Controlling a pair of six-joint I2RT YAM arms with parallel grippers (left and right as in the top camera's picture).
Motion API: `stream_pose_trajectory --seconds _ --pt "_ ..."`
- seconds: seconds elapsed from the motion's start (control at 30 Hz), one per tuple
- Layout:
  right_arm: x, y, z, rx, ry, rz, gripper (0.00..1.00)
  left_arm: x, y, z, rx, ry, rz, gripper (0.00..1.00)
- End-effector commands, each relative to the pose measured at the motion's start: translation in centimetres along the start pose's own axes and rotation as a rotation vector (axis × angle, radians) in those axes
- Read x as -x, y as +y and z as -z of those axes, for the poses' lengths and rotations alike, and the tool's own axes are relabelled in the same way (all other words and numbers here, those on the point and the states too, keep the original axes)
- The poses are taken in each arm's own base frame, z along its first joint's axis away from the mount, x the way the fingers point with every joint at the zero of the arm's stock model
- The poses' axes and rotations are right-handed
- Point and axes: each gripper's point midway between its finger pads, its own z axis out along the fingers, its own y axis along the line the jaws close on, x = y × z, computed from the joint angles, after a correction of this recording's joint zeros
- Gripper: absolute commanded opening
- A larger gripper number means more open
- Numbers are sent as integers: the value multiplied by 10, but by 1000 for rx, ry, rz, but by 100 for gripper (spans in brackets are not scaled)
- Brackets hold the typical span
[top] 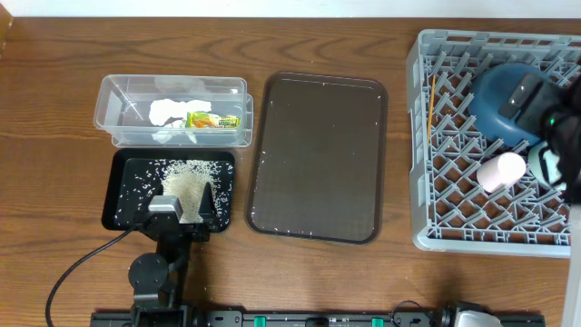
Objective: Sort waste into correct bins and load items into the dishwasher rack
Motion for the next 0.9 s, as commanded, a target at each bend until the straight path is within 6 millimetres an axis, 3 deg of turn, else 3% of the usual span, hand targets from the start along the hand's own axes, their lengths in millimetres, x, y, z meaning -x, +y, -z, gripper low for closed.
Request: stream_pose_trajectory --seconds 0.0,0.3,0.47,0.63,0.87 --pt "-29 12 -5 90 -1 -10 99 -15 0 0 -5 46 -13 93" --pt "-129 26 -24 350 -177 6 99 -15 0 0 -5 46 -13 93" --pt "-169 26 -27 457 -324 13 99 -15 0 0 -5 46 -13 94" --pt "-191 21 -25 516 -456 5 99 -15 0 0 -5 46 -13 93" --pt "-198 18 -24 532 -516 5 99 -15 0 0 -5 46 -13 93"
